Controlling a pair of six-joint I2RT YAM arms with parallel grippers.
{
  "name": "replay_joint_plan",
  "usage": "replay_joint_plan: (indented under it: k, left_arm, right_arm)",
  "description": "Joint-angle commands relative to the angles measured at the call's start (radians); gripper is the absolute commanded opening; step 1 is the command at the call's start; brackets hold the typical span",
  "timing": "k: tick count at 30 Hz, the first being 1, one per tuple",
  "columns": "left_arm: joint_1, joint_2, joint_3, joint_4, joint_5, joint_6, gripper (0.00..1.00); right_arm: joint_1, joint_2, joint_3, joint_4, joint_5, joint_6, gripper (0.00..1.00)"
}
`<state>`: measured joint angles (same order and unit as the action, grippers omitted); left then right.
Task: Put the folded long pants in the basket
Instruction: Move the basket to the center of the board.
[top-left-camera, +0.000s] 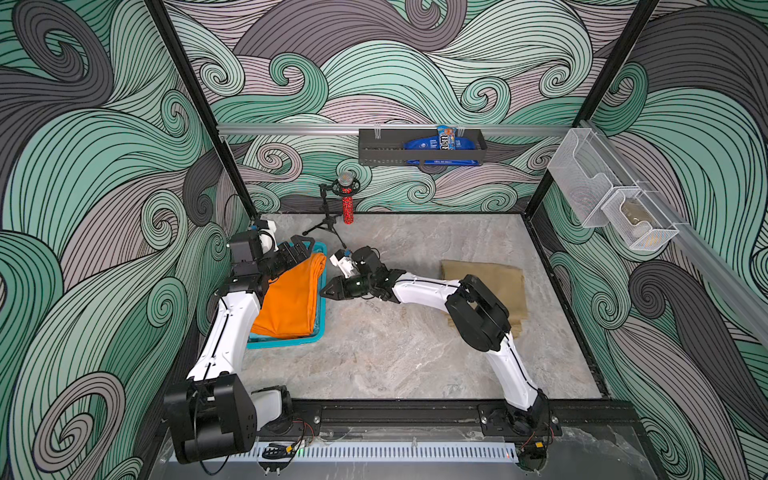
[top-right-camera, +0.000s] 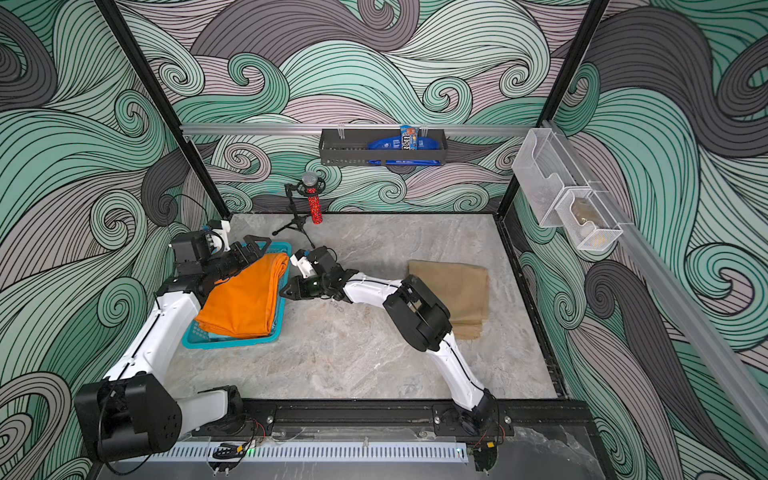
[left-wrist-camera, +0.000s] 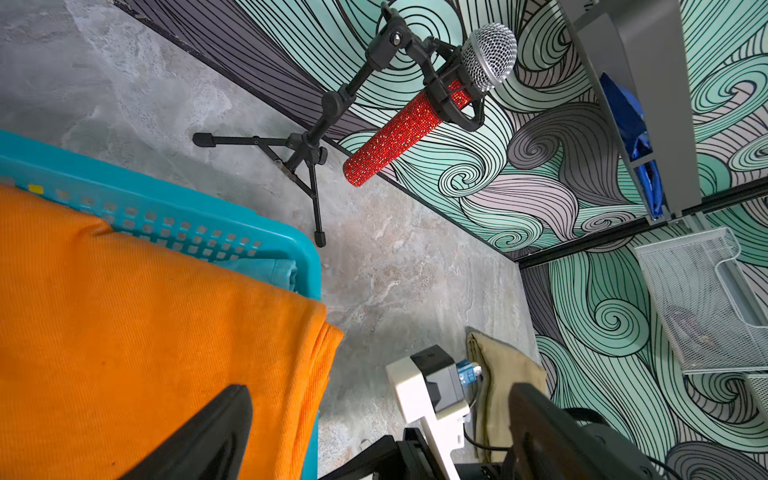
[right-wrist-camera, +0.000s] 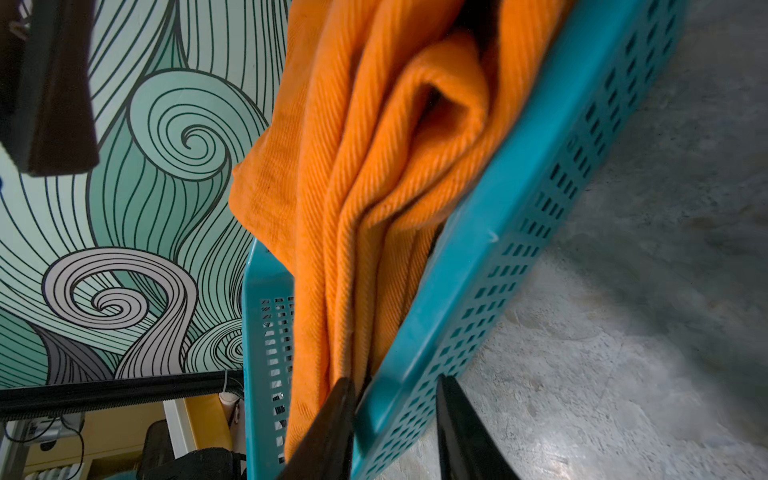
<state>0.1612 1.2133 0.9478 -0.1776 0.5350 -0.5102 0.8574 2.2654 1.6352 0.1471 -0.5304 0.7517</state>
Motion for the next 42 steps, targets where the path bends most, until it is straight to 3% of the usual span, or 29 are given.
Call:
replay_joint_plan:
  k: [1, 6, 9, 10, 18, 24, 33, 39, 40, 42]
  left_arm:
    - [-0.008, -0.017, -0.007, 0.025, 0.019, -0.008, 0.99]
    - [-0.008, -0.022, -0.014, 0.02, 0.019, -0.007, 0.98]
    - [-0.008, -0.027, -0.015, 0.013, 0.012, 0.004, 0.99]
    - [-0.008, -0.028, -0.018, 0.015, 0.01, 0.003, 0.98]
    - [-0.04, 0.008, -0.017, 0.048, 0.055, -0.026, 0.99]
    - [-0.124, 0.045, 0.004, 0.081, 0.043, -0.041, 0.99]
    - [-0.282, 0.116, 0.074, 0.102, 0.019, -0.06, 0.99]
    - [-0.366, 0.143, 0.099, 0.126, -0.009, -0.076, 0.98]
    - [-0.38, 0.153, 0.108, 0.13, -0.009, -0.08, 0.99]
    - [-0.41, 0.173, 0.131, 0.13, -0.017, -0.084, 0.99]
  right_arm:
    - [0.0, 0.021, 0.01, 0.091, -0.04, 0.058, 0.33]
    - [0.0, 0.051, 0.005, 0.195, -0.092, 0.149, 0.26]
    - [-0.009, 0.041, -0.01, 0.199, -0.087, 0.148, 0.08]
    - [-0.018, 0.029, -0.028, 0.2, -0.083, 0.146, 0.07]
    - [-0.14, -0.146, -0.281, 0.229, -0.091, 0.103, 0.06]
    - [-0.24, -0.281, -0.481, 0.228, -0.086, 0.054, 0.07]
    - [-0.293, -0.326, -0.555, 0.258, 0.008, 0.08, 0.03]
    - [-0.274, -0.341, -0.617, 0.414, 0.049, 0.188, 0.06]
    - [-0.271, -0.336, -0.607, 0.411, 0.046, 0.183, 0.1]
    - [-0.277, -0.338, -0.591, 0.388, 0.045, 0.163, 0.29]
